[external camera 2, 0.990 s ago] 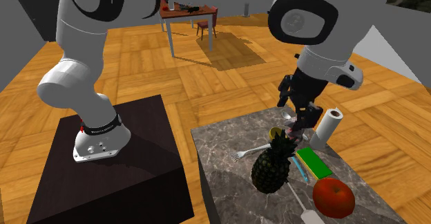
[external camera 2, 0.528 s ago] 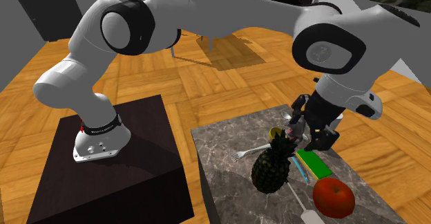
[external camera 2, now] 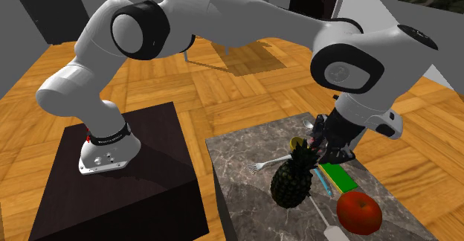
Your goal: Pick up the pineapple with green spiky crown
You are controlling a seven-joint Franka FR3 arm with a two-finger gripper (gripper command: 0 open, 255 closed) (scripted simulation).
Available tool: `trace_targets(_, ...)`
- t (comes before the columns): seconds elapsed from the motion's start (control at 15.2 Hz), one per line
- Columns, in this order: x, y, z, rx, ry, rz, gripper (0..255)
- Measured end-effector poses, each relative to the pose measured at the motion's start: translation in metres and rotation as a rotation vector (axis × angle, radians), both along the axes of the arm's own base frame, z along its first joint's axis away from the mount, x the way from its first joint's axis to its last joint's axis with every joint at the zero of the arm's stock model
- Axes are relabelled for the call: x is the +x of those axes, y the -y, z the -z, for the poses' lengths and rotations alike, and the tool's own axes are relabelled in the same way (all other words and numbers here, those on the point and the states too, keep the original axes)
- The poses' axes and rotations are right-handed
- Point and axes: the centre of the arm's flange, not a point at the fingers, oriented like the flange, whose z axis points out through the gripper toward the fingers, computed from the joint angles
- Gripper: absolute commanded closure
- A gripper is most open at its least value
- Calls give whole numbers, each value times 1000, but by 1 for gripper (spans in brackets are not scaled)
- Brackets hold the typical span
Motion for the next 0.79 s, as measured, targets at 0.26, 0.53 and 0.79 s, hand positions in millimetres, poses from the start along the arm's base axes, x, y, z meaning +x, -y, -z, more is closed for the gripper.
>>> trace_targets(0.26, 0, 0, 0, -1, 1, 0, 255)
trace_targets(0.53, 0, 0, 0, 0, 1, 0, 255)
trace_targets(0.79, 0, 1, -13, 2, -2, 0, 255)
